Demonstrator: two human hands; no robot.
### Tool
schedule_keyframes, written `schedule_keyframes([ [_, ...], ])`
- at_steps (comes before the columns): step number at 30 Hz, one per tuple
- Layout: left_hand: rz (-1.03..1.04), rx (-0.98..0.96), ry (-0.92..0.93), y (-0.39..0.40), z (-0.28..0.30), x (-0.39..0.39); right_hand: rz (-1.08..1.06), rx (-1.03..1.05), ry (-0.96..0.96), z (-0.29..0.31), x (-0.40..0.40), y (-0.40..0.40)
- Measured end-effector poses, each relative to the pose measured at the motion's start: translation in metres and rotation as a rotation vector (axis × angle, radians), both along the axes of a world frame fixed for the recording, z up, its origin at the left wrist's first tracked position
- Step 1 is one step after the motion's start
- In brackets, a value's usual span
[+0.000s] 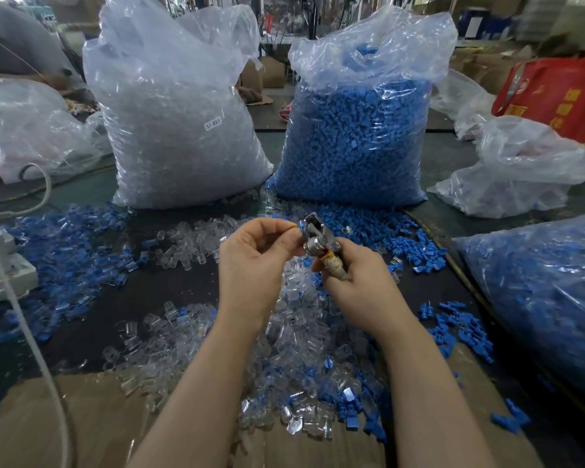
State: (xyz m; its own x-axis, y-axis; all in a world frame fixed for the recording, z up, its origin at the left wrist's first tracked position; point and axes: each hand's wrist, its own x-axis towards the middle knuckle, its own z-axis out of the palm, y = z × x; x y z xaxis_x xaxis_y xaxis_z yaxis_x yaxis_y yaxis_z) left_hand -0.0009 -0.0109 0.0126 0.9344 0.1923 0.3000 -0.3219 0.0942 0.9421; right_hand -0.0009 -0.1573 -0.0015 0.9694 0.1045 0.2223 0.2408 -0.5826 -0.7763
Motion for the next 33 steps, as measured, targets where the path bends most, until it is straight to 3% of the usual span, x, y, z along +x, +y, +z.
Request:
schedule_keyframes([
  [8,0.014,0.051,0.140,0.018,0.005,0.004,-0.039,-0.039,-0.021,-0.001,0.000,-0.001],
  [10,0.158,0.206,0.205,0.041,0.002,0.009,-0.095,-0.070,-0.040,-0.004,0.003,-0.005],
  [14,0.584,0.771,0.336,0.096,-0.011,0.010,-0.194,-0.123,-0.055,-0.009,0.007,-0.011],
  [18,0.751,1.000,0.546,0.128,-0.022,0.008,-0.258,-0.181,-0.067,-0.013,0.008,-0.012],
  [27,0.739,1.056,0.742,0.138,-0.026,0.007,-0.339,-0.191,-0.044,-0.014,0.011,-0.015],
  [33,0.533,1.011,0.659,0.124,-0.025,0.012,-0.396,-0.232,-0.006,-0.015,0.012,-0.019],
])
